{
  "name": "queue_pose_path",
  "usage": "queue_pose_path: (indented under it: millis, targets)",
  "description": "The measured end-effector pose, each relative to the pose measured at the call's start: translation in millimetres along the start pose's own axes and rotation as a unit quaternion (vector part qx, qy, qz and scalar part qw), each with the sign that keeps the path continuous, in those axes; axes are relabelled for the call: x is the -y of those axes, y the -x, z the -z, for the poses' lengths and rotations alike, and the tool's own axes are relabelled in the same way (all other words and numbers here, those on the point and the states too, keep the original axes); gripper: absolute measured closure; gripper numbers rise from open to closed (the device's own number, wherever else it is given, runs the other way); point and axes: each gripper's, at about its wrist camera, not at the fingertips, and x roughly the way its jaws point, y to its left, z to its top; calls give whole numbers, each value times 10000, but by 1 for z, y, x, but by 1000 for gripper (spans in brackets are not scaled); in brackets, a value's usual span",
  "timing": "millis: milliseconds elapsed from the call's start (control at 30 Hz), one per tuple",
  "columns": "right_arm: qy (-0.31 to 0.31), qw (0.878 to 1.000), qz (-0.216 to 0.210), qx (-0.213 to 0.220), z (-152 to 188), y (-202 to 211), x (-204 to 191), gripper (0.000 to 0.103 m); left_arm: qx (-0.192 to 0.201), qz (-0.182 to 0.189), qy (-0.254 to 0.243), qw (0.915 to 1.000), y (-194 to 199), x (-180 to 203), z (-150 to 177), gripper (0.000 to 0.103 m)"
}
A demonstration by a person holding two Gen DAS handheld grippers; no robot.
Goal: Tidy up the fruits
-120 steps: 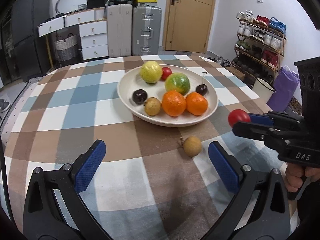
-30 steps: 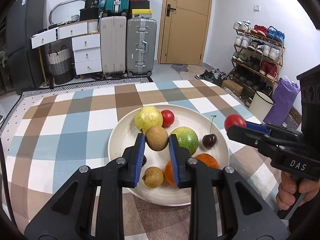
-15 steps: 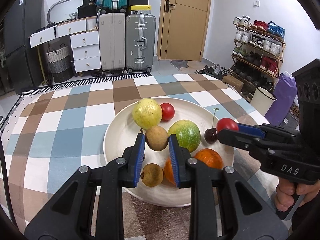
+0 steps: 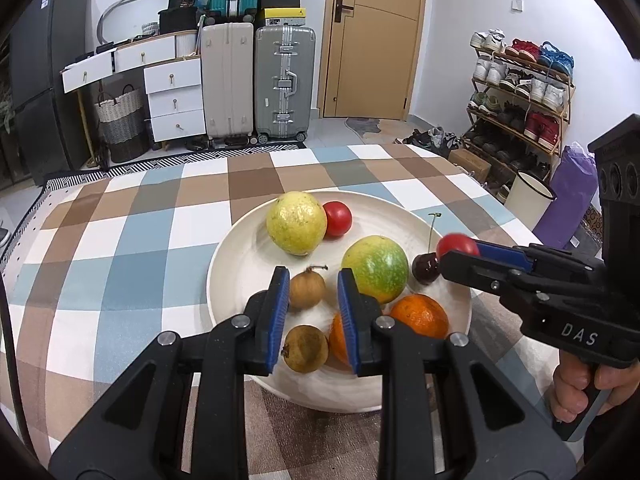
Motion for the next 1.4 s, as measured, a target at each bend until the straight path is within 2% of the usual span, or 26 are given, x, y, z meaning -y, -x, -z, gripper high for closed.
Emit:
queue_pose_path:
  millis: [33, 100, 200, 267, 333, 367, 400, 433, 500, 567, 600, 800, 933, 1167, 1400]
  targets:
    - [1, 10000, 12, 27, 0, 1, 0, 72, -1, 7, -4, 10000, 1, 0, 0, 81]
    - [33, 9999, 11, 104, -1, 3, 0, 61, 7, -4, -9, 10000, 1, 0, 0, 81]
    - [57, 9996, -9, 276, -2, 10, -2, 56, 9, -9, -25, 10000, 3, 0, 0, 79]
    - [87, 9995, 6, 315, -3, 12, -3, 50, 14, -26, -4, 10000, 5, -1, -1, 69]
    - [113, 9994, 25, 326, -2, 13, -3, 40, 65, -76, 29, 9999, 8, -2, -1, 50]
    - [115, 9994, 43, 331, -2, 13, -3, 30, 105, -97, 45, 9999, 10, -2, -2, 45]
    - [115, 9993, 48, 342, -2, 14, -3, 18, 142, -127, 58, 9998, 12, -3, -2, 32]
    - [90, 9993, 28, 364, -2, 16, -2, 14, 191, -160, 70, 9997, 15, -3, -2, 20]
    - [0, 9990, -15, 451, -2, 20, 0, 6, 346, -176, 103, 9992, 22, -5, -3, 15]
    - [-24, 9989, -5, 479, -2, 23, 2, 3, 357, -153, 143, 9991, 25, -7, -3, 7]
    - [-18, 9987, -23, 508, -2, 25, 3, 1, 378, -167, 171, 9990, 28, -8, -3, 0]
    - [-5, 9990, -188, 407, 5, 33, 8, 1, 462, -107, 377, 9982, 43, -13, 3, 1]
    - [85, 9991, -127, 396, 14, 42, 8, 0, 469, -278, 398, 9977, 53, -15, 10, 1]
    - [262, 9967, -179, 746, 26, 69, 2, 0, 732, -369, 315, 9961, 79, -16, 25, 1]
    - [668, 9934, -136, 918, 39, 89, -18, 0, 848, -413, 214, 9953, 106, -9, 43, 1]
